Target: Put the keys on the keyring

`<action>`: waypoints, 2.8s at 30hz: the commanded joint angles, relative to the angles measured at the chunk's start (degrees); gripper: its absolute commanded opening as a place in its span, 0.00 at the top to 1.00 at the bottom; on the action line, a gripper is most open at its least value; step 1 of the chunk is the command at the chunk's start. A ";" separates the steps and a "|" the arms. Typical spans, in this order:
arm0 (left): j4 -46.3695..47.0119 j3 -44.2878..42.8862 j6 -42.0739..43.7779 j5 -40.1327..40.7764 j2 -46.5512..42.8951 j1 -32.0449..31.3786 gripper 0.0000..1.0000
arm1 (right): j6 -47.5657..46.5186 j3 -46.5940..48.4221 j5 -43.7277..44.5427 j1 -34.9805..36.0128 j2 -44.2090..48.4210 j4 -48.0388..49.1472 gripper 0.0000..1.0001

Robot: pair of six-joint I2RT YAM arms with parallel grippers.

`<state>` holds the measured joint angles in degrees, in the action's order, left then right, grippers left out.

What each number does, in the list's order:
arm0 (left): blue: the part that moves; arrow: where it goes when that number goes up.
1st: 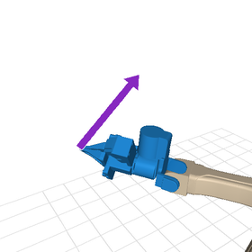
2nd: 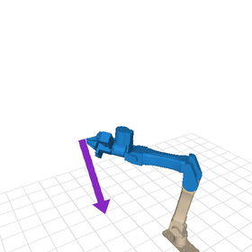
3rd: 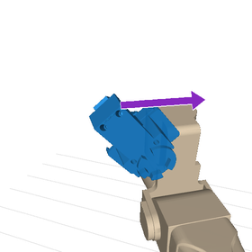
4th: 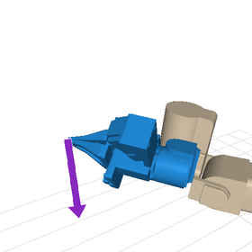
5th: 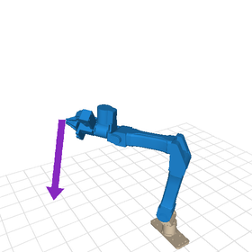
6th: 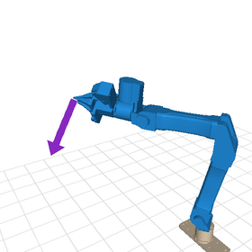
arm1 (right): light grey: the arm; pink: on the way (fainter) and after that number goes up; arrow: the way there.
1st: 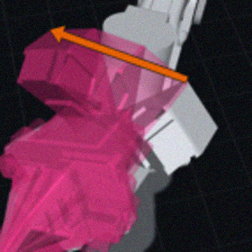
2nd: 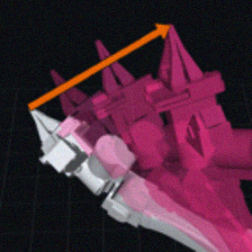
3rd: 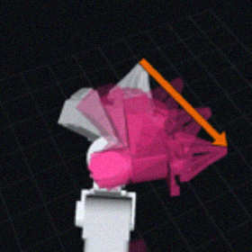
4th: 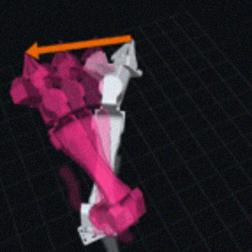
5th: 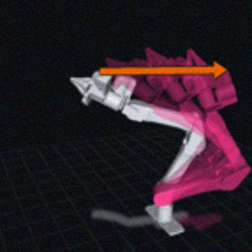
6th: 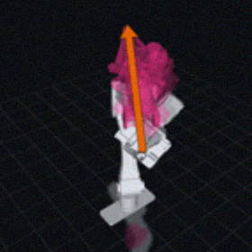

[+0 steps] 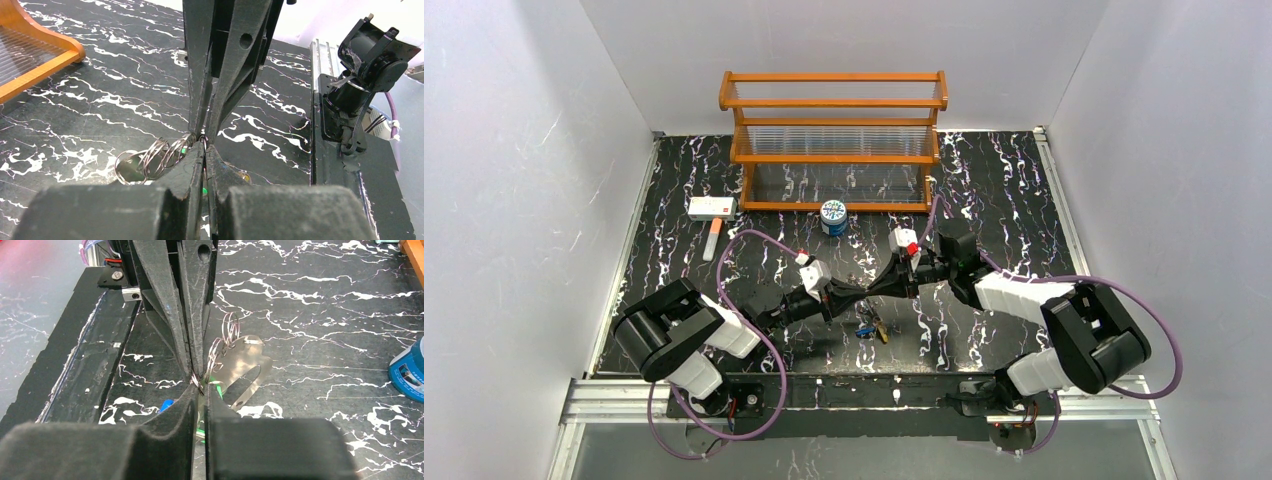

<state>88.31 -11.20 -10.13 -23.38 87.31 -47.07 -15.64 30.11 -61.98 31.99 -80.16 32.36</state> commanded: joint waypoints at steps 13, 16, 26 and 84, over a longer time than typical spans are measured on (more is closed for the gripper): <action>3.58 3.84 6.33 9.38 -7.80 0.12 0.65 | -8.22 5.81 6.48 0.07 1.45 -18.07 0.99; -6.38 2.93 9.16 10.50 -12.37 0.24 0.64 | -11.64 8.47 10.08 0.12 1.09 -25.89 0.99; -35.44 -2.25 20.56 10.00 -22.23 0.40 0.64 | -16.56 16.91 22.94 5.86 -1.86 -40.02 0.99; -43.76 -2.57 21.55 2.72 -21.21 0.35 1.00 | -11.84 18.50 15.15 10.97 -7.05 -29.39 0.84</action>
<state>40.62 -14.00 14.96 -21.41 66.94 -46.81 -32.58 50.76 -45.15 45.67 -90.45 -4.80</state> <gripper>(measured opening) 0.020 0.086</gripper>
